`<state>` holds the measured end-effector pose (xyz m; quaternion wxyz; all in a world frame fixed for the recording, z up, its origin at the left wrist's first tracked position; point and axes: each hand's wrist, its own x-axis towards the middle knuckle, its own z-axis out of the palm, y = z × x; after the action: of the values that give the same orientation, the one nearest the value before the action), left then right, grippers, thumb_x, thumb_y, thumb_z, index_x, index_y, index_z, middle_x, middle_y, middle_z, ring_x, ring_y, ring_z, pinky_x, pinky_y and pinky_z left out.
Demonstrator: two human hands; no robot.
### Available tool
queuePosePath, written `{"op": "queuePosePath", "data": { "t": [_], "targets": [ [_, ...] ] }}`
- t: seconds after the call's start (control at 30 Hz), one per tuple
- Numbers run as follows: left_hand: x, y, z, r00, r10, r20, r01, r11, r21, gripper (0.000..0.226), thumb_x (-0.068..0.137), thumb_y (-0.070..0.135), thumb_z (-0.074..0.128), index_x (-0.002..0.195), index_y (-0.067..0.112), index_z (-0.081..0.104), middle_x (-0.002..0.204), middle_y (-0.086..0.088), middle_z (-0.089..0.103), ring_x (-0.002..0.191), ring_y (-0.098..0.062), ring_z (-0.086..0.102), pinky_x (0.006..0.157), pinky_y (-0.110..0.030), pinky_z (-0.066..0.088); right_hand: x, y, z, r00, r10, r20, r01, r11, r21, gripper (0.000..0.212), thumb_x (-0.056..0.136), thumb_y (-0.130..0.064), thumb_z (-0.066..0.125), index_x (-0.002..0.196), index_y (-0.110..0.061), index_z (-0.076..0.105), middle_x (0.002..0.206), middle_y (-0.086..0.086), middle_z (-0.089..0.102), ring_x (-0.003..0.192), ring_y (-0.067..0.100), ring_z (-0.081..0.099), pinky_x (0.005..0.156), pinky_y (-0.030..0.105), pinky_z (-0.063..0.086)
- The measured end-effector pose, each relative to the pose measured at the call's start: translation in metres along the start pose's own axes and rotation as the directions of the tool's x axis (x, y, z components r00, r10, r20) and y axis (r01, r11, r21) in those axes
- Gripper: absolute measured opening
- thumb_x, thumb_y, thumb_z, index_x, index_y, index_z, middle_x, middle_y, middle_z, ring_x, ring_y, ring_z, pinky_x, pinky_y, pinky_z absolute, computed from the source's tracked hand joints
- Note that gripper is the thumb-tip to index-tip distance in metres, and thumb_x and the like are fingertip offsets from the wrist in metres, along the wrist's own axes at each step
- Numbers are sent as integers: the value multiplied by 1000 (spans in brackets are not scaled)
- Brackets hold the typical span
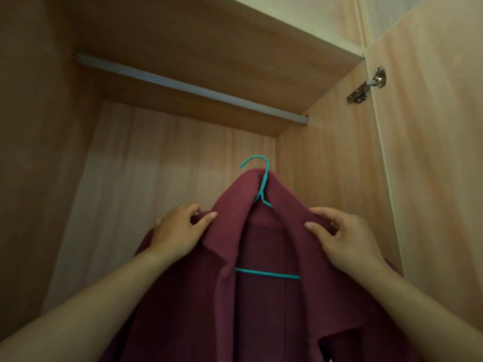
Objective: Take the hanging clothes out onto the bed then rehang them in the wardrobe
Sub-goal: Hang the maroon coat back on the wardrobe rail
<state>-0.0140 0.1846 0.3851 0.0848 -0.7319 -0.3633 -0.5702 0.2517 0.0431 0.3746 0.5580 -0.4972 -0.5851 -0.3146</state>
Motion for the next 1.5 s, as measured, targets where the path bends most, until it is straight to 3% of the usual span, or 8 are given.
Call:
{"op": "queuePosePath", "data": {
  "t": [0.13, 0.27, 0.43, 0.6, 0.8, 0.93, 1.27, 1.5],
  "targets": [
    [48, -11, 16, 996, 91, -5, -91, 993, -73, 19, 87, 49, 55, 100, 37, 62, 107, 10, 61, 101, -11, 58, 91, -36, 47, 45, 13, 21, 992, -67, -105, 62, 997, -52, 25, 77, -24, 72, 102, -25, 71, 87, -10, 72, 65, 5, 61, 65, 17, 44],
    [81, -23, 37, 977, 210, 46, -210, 978, -23, 43, 89, 51, 48, 130, 38, 49, 128, 15, 50, 114, -2, 48, 96, -22, 39, 88, 34, 38, 976, -122, -179, 109, 991, -77, 22, 76, -18, 73, 98, -23, 72, 83, -11, 70, 58, -13, 50, 64, -4, 34],
    [128, -31, 60, 966, 251, 65, -251, 968, -18, 86, 66, 88, 25, 135, 42, 42, 132, 21, 42, 111, 7, 42, 85, -8, 33, 139, 62, 54, 963, -107, -246, 95, 994, -58, 22, 78, -16, 72, 100, -20, 71, 85, -10, 67, 68, -2, 49, 65, 16, 36],
    [185, -18, 90, 956, 292, 19, -290, 955, -58, 51, 88, 56, 45, 136, 40, 43, 138, 14, 46, 113, 3, 43, 91, -14, 31, 184, 77, 61, 955, -111, -274, 82, 990, -115, 20, 80, -22, 69, 100, -25, 69, 85, -10, 64, 69, 2, 49, 67, 21, 34],
    [256, -16, 101, 956, 291, 25, -289, 956, -57, 62, 83, 66, 40, 138, 37, 41, 140, 6, 47, 123, -11, 48, 100, -28, 39, 242, 74, 86, 963, -97, -253, 53, 983, -178, 18, 81, -26, 68, 98, -32, 68, 85, -13, 67, 69, 4, 55, 65, 24, 43],
    [302, -10, 100, 941, 337, -12, -337, 941, 36, 51, 91, 52, 47, 138, 32, 41, 140, 2, 46, 125, -15, 45, 100, -26, 36, 292, 82, 93, 962, -33, -271, -38, 967, -254, 24, 84, -28, 64, 108, -30, 65, 105, -4, 66, 98, 19, 59, 79, 31, 48],
    [389, 43, 86, 807, 542, -235, -404, 797, 450, 61, 87, 62, 26, 140, 35, 37, 150, 0, 32, 139, -20, 25, 112, -41, 25, 355, 100, 102, 941, -9, -338, -131, 912, -390, 18, 88, -27, 59, 105, -25, 63, 106, 3, 64, 102, 25, 58, 75, 31, 45],
    [419, 45, 91, 871, 452, -191, -243, 736, 632, 60, 93, 59, 27, 148, 37, 16, 159, 1, 7, 146, -24, -1, 115, -56, 5, 365, 116, 122, 961, -36, -274, -105, 868, -485, 15, 89, -29, 57, 101, -22, 62, 101, 1, 63, 93, 23, 59, 68, 29, 45]
  ]
}}
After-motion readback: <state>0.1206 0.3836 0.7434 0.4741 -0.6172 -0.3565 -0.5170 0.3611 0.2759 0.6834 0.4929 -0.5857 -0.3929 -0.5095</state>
